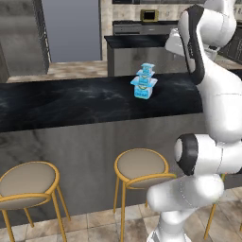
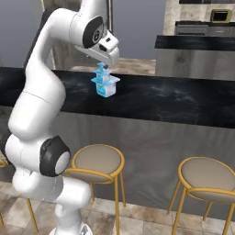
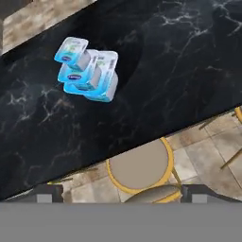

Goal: Stack the yogurt containers by placing the smaller containers on top of the larger containers.

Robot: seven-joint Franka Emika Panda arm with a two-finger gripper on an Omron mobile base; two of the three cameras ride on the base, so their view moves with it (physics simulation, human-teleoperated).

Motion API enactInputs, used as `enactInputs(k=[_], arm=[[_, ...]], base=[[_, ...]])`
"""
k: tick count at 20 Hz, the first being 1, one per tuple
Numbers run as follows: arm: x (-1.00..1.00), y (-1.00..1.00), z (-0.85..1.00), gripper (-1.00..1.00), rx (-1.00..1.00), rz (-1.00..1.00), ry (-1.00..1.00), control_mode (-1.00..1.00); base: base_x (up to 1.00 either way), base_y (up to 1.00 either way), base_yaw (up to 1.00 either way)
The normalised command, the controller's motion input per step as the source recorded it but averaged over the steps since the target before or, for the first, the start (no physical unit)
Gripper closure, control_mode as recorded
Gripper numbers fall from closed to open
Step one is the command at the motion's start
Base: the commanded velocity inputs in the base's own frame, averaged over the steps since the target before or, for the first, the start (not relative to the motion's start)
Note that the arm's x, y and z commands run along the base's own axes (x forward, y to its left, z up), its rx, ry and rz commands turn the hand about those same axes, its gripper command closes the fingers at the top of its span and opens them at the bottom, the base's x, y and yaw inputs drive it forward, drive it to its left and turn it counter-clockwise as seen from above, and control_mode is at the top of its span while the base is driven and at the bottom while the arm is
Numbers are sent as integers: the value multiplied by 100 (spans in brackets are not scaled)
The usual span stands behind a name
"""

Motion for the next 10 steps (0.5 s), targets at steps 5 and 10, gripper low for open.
enactInputs(k=[5, 10], arm=[[-100, 0, -14, -100, -51, 1, -26, -100], [-86, 0, -93, -100, -32, 4, -19, -100]], base=[[0, 0, 0], [0, 0, 0]])
